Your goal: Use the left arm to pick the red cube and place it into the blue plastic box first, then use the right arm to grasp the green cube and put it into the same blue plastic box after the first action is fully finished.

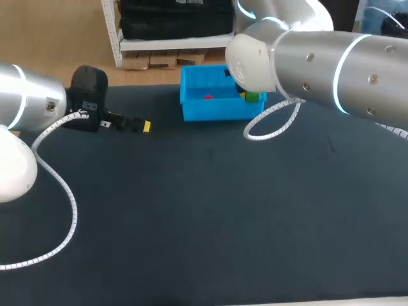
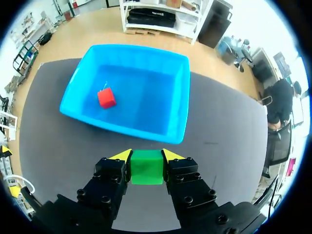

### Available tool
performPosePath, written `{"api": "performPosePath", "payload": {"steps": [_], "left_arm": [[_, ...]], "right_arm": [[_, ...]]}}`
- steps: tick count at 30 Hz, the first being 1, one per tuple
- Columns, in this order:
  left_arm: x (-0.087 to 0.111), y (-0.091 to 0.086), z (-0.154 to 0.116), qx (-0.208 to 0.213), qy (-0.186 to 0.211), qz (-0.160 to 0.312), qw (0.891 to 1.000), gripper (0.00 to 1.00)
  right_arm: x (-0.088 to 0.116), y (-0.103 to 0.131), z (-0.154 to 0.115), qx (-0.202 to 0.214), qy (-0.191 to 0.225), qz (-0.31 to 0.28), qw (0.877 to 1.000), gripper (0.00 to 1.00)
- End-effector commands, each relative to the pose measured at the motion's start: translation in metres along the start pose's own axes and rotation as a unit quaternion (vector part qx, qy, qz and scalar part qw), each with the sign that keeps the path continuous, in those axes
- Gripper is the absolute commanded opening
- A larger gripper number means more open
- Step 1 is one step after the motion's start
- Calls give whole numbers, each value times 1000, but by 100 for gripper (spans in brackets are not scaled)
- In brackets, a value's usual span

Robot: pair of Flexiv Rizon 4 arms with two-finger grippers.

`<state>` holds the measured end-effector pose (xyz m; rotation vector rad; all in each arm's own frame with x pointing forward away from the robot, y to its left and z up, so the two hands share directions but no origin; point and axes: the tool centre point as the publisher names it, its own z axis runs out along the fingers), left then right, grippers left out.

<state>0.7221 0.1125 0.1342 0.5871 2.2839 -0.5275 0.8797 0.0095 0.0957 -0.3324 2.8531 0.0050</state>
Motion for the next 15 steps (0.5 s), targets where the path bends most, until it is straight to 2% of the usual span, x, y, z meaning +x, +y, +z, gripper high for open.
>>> {"api": "performPosePath", "payload": {"steps": [1,8,15], "left_arm": [[1,2,1,4,-4,1,1000,100],[1,2,1,4,-4,1,1000,100],[1,2,1,4,-4,1,1000,100]], "right_arm": [[-26,0,5,-3,11,-5,1000,0],[-53,0,19,-12,5,-19,1000,0],[-66,-1,33,-24,-11,-23,999,0]]}}
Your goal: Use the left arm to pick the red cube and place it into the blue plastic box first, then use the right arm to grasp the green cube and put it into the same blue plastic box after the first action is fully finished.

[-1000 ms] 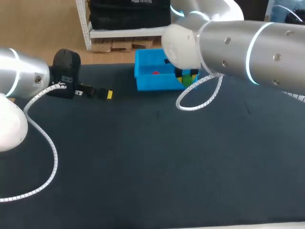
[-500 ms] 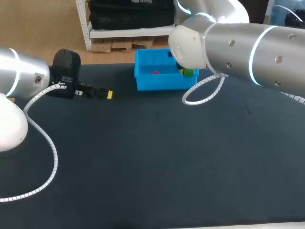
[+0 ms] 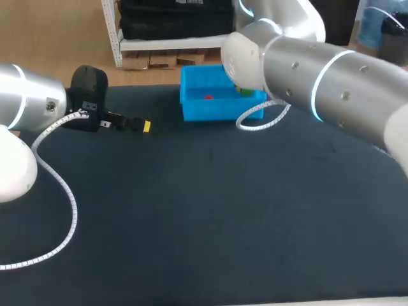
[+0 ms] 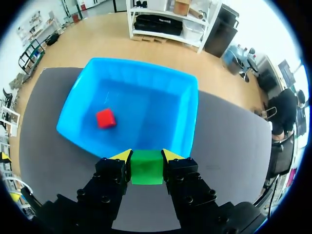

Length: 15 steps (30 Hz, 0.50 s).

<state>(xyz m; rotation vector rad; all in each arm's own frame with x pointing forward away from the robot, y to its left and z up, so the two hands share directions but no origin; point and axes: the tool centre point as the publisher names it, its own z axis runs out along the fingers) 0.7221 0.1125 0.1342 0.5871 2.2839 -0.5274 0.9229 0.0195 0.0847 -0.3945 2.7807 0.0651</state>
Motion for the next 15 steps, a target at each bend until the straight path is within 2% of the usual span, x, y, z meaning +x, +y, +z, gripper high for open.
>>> {"api": "performPosePath", "payload": {"steps": [1,15], "left_arm": [[1,2,1,4,-4,1,1000,100],[1,2,1,4,-4,1,1000,100]], "right_arm": [[-26,-3,13,-5,16,0,1000,0],[-43,-7,26,-13,0,-3,1000,0]]}}
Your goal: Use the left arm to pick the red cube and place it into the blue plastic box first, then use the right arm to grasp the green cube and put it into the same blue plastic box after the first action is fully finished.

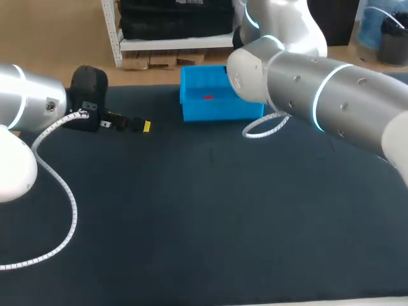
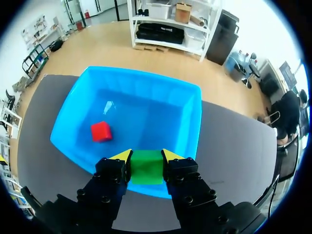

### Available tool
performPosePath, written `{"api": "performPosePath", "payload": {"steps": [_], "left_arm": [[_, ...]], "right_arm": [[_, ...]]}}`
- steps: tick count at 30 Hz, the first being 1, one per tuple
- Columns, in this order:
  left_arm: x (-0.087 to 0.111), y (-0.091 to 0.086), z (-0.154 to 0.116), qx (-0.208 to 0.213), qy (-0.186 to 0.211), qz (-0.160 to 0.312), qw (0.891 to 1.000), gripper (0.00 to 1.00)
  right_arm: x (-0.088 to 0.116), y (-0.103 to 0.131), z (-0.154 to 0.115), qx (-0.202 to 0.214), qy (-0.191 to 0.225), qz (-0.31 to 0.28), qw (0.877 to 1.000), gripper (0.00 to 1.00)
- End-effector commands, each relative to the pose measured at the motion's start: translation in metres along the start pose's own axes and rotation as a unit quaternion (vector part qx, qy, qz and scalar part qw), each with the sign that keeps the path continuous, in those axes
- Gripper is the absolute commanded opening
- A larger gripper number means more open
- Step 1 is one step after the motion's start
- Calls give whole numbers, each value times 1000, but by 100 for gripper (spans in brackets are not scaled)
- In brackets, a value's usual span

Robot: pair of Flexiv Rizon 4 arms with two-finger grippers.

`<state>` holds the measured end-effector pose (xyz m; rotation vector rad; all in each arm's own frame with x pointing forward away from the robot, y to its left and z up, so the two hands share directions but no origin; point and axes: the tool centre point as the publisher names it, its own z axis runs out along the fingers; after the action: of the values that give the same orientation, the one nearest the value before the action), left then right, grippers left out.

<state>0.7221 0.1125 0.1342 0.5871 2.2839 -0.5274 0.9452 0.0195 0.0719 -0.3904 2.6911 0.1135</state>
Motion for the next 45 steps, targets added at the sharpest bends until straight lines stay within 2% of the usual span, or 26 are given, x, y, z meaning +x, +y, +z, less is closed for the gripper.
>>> {"api": "performPosePath", "payload": {"steps": [1,15,25,26,27,29,30,31,32,37,45], "left_arm": [[1,2,1,4,-4,1,1000,100],[1,2,1,4,-4,1,1000,100],[1,2,1,4,-4,1,1000,100],[1,2,1,4,-4,1,1000,100],[1,2,1,4,-4,1,1000,100],[1,2,1,4,-4,1,1000,100],[1,2,1,4,-4,1,1000,100],[1,2,1,4,-4,1,1000,100],[1,2,1,4,-4,1,1000,100],[1,2,1,4,-4,1,1000,100],[1,2,1,4,-4,1,1000,100]], "right_arm": [[-28,-2,11,-2,45,-2,999,0],[-49,-11,32,-14,45,-4,999,0],[-52,-13,34,-21,47,-3,999,0],[-53,-13,34,-23,48,-2,999,3],[-53,-13,35,-24,49,-2,999,30],[-53,-12,36,-28,52,-3,998,56],[-53,-12,36,-28,53,-3,998,80],[-53,-12,37,-29,53,-2,998,87],[-53,-12,37,-31,54,-1,998,100],[-50,-12,34,-31,55,0,998,100],[-46,-2,16,-38,62,-7,997,100]]}}
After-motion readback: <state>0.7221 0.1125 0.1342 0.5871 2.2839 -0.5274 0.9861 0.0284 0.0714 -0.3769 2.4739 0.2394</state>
